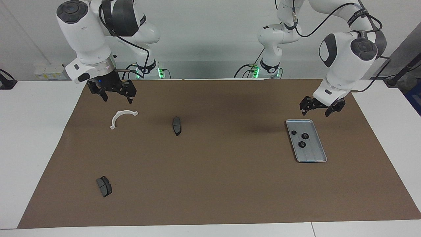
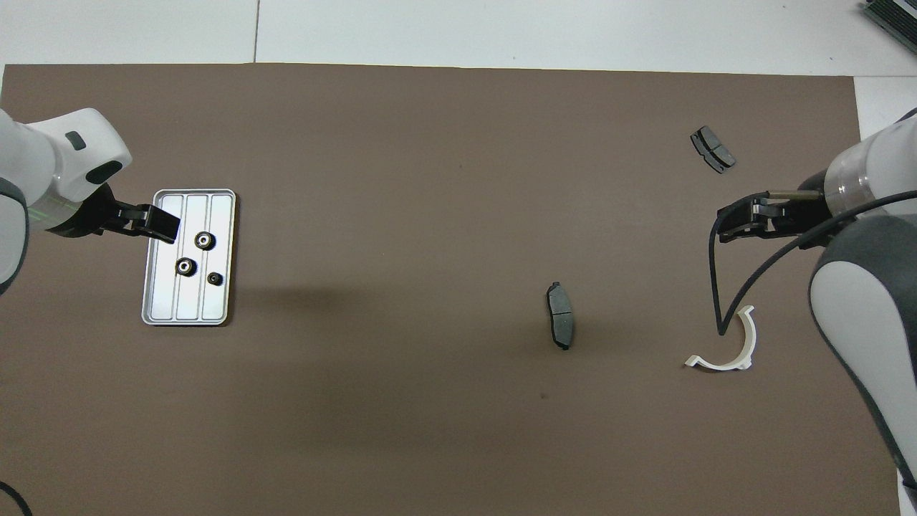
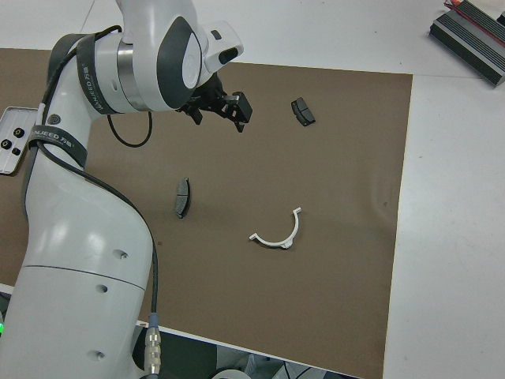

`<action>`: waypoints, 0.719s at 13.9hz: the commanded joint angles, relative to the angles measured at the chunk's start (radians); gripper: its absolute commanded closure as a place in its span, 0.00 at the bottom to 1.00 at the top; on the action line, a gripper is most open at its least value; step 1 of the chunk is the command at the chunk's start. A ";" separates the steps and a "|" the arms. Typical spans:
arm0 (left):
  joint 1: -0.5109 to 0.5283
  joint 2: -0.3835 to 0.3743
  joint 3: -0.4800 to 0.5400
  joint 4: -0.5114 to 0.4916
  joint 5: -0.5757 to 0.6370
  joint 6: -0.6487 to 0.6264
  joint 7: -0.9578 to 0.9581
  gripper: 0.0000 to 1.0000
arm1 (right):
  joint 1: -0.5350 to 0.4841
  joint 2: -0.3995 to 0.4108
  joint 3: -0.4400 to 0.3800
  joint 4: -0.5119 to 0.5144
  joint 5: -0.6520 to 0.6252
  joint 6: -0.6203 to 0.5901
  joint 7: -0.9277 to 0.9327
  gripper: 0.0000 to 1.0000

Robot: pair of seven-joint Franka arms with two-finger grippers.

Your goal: Pick bearing gear from pile to tray

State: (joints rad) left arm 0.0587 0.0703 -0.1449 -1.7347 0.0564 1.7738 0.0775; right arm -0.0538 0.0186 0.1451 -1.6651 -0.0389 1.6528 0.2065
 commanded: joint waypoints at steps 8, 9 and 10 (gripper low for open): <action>0.000 -0.047 -0.004 0.101 -0.058 -0.120 -0.010 0.00 | -0.012 -0.015 0.002 -0.016 0.024 0.001 -0.026 0.00; 0.003 -0.049 -0.004 0.101 -0.058 -0.119 -0.010 0.00 | -0.012 -0.015 0.002 -0.016 0.024 0.001 -0.026 0.00; 0.003 -0.049 -0.004 0.099 -0.058 -0.120 -0.010 0.00 | -0.012 -0.015 0.002 -0.016 0.024 0.001 -0.026 0.00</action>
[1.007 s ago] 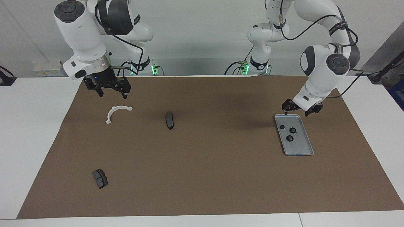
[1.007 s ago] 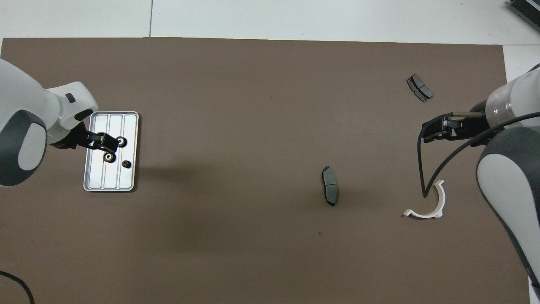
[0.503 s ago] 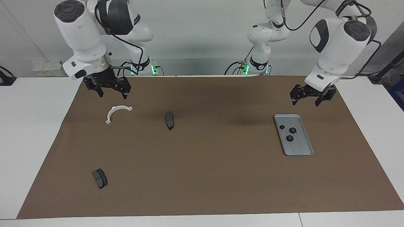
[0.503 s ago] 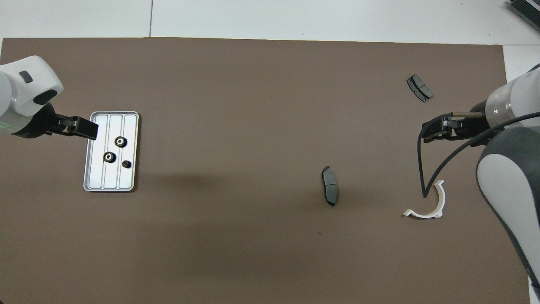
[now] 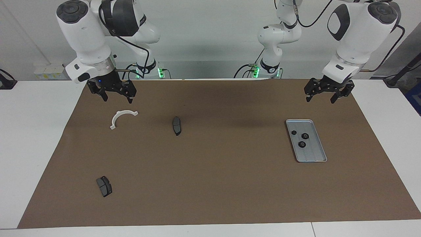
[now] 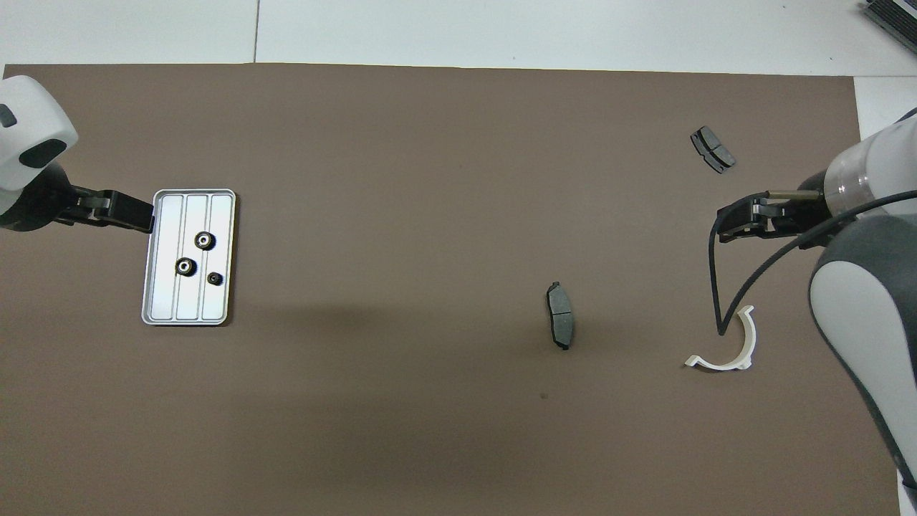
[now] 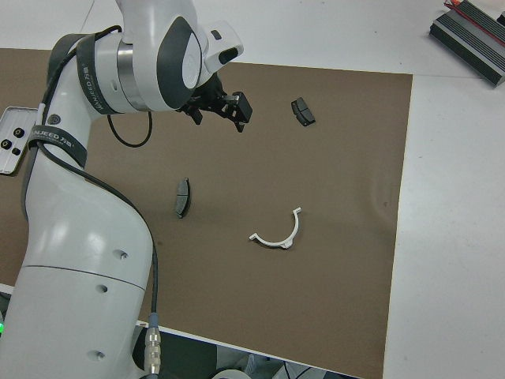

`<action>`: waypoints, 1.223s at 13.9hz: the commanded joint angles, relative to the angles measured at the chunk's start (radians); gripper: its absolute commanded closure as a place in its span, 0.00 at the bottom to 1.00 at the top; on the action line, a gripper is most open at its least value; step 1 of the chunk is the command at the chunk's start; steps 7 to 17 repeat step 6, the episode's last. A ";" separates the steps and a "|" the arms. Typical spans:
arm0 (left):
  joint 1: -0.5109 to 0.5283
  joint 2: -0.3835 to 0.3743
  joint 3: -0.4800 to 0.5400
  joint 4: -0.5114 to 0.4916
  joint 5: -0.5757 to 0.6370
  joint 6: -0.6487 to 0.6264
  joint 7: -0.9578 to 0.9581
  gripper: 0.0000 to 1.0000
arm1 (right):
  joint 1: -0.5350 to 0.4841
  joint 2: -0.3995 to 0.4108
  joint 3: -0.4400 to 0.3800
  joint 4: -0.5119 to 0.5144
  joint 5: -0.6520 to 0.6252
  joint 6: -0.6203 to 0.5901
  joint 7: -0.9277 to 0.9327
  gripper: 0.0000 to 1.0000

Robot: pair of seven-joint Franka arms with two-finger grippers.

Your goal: Pick bearing gear from pile to tray

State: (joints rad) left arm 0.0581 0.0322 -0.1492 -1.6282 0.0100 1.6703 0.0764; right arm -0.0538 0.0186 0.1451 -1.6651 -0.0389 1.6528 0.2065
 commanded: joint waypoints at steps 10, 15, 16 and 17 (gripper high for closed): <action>0.005 -0.029 -0.001 -0.041 -0.011 -0.026 -0.006 0.00 | -0.012 -0.015 0.002 -0.016 0.024 0.002 -0.024 0.00; 0.005 -0.029 -0.001 -0.041 -0.011 -0.026 -0.006 0.00 | -0.012 -0.015 0.002 -0.016 0.024 0.002 -0.024 0.00; 0.005 -0.029 -0.001 -0.041 -0.011 -0.026 -0.006 0.00 | -0.012 -0.015 0.002 -0.016 0.024 0.002 -0.024 0.00; 0.005 -0.029 -0.001 -0.041 -0.011 -0.026 -0.006 0.00 | -0.012 -0.015 0.002 -0.016 0.024 0.002 -0.024 0.00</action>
